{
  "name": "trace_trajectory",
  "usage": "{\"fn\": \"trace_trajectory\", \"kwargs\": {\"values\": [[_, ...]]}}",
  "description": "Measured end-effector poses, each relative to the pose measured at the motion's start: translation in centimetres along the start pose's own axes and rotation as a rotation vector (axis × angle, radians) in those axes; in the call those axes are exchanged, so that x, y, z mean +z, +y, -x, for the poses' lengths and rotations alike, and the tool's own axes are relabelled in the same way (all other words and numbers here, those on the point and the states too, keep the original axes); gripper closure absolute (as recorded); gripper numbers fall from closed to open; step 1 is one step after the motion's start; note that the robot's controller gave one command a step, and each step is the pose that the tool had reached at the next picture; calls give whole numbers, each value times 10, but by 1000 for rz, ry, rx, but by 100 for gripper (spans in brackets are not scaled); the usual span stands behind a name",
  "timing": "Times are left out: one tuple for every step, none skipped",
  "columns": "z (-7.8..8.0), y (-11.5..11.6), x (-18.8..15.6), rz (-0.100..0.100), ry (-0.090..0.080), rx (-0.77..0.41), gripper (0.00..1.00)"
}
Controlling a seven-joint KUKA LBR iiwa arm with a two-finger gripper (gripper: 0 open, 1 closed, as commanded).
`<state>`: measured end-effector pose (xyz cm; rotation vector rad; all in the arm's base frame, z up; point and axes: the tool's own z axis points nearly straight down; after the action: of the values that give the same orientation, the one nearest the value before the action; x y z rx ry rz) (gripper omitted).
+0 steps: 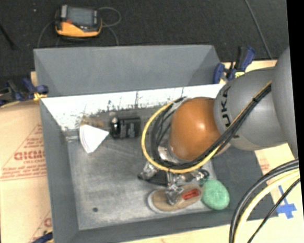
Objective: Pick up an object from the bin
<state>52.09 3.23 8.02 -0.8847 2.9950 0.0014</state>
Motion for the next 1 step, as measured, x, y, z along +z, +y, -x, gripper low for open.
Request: {"fn": "trace_trajectory", "kwargs": {"values": [[-3,0,0,4,15,0,100]]}}
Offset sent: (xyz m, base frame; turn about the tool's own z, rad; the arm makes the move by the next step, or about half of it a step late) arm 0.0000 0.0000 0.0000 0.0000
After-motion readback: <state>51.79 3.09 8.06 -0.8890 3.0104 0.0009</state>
